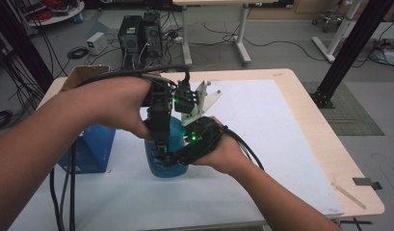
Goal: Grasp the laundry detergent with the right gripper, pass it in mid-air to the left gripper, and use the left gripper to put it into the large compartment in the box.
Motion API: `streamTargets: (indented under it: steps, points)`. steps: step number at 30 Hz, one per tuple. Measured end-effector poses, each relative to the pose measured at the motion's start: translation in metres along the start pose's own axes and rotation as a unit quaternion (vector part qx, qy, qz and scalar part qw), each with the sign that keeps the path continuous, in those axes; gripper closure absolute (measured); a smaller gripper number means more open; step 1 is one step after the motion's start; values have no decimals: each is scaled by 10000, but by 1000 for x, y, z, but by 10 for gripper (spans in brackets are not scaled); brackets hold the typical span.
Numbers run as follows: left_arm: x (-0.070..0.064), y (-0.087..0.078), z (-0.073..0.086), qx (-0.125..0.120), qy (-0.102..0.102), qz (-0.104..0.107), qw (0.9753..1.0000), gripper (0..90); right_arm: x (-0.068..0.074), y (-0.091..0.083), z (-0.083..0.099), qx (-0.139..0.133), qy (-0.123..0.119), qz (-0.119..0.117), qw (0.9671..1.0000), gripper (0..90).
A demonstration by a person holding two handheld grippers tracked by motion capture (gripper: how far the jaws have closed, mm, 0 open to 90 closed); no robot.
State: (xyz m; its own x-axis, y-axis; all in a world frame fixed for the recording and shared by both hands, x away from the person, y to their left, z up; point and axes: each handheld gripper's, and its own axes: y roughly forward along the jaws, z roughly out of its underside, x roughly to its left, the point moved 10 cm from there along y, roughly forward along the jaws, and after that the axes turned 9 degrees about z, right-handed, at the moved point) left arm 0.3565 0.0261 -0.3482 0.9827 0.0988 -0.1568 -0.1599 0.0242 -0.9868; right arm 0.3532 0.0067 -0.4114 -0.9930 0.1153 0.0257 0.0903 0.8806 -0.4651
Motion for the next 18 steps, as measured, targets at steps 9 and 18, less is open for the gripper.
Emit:
streamTargets:
  steps: [9,18]
  points:
    - [2,1,-2,16,-48,-62,10000,368,-3,-2,0,-31,15,42,10000,463]
    - [2,-2,-2,-64,-40,-65,10000,387,-2,-4,-2,-95,19,25,10000,463]
